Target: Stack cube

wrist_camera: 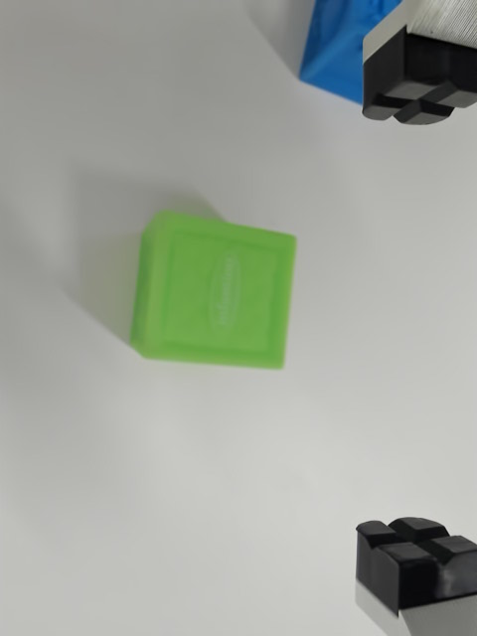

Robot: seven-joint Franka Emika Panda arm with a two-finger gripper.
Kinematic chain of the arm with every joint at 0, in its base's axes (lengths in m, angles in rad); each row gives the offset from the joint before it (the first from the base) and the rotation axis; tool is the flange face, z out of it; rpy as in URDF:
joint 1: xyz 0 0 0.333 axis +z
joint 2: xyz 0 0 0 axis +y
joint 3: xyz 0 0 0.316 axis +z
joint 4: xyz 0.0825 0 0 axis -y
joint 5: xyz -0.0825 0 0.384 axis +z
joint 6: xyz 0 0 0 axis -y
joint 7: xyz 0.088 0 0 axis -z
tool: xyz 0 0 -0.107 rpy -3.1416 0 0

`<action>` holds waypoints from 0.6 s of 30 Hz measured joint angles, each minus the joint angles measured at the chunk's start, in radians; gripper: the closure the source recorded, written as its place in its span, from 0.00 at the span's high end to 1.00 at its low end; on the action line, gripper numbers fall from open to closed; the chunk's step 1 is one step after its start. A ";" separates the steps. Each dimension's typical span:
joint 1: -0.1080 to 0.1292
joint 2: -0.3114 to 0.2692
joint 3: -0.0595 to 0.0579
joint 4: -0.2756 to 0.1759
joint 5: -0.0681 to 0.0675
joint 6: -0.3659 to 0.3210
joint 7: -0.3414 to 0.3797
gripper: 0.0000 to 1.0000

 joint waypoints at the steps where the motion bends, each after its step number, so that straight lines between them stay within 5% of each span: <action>1: -0.001 0.006 -0.001 0.003 0.001 0.001 0.003 1.00; 18: -0.014 0.150 0.001 0.048 0.026 0.091 0.031 1.00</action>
